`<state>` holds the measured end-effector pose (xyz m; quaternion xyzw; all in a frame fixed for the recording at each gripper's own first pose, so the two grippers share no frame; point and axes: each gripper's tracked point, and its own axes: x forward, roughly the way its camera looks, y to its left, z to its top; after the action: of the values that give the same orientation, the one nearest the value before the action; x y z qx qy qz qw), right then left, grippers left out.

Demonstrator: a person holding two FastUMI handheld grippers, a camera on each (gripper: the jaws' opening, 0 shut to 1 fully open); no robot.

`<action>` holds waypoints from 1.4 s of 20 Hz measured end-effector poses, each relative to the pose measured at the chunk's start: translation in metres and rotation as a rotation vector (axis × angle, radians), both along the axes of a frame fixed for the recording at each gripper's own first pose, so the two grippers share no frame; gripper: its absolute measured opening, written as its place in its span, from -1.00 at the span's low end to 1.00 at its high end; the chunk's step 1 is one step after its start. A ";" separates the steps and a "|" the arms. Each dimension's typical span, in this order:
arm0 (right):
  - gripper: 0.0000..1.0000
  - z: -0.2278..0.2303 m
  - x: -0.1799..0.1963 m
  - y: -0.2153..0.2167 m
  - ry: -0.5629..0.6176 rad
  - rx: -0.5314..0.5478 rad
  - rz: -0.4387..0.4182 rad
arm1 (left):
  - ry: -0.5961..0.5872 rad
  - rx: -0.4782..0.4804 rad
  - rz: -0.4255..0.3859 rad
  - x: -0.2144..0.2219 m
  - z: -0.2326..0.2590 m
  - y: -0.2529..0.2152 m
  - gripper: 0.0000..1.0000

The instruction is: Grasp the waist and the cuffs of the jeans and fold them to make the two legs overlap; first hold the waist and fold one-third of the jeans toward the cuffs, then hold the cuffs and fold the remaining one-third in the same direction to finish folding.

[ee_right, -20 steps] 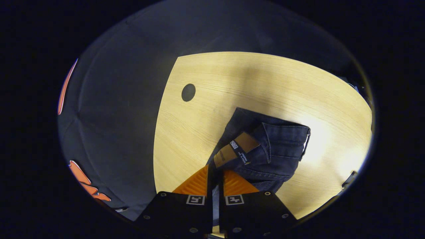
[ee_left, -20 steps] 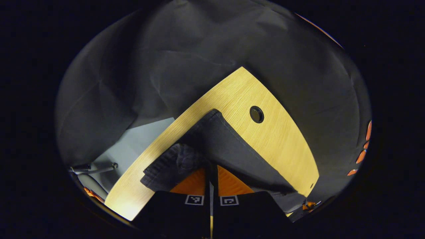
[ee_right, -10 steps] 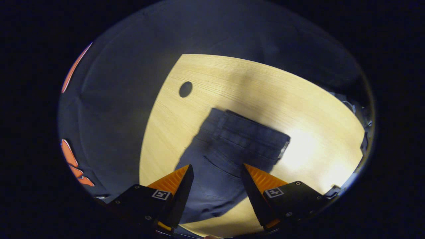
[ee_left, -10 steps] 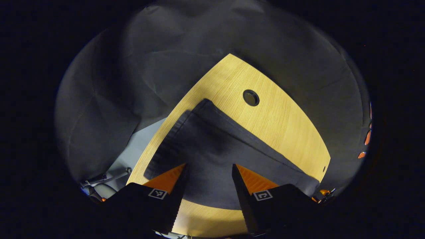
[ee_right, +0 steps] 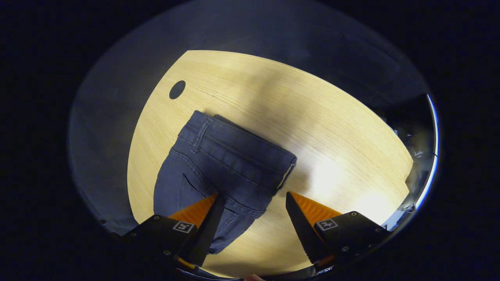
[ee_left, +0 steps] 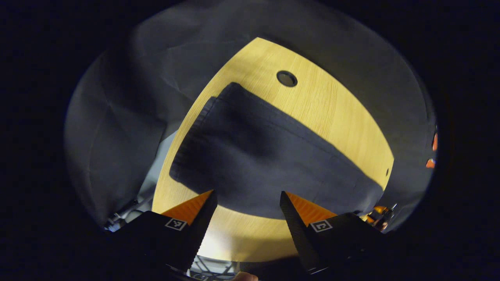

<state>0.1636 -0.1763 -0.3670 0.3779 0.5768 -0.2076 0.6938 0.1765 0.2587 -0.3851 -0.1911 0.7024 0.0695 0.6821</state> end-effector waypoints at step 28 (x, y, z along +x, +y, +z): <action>-0.54 0.155 0.066 0.163 -0.594 0.003 0.190 | -0.281 0.174 -0.031 -0.011 0.010 0.061 0.92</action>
<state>0.2294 -0.0132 -0.2119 0.3675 0.3820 -0.0217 0.8477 0.1656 0.3198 -0.3752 -0.1284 0.5943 0.0922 0.7885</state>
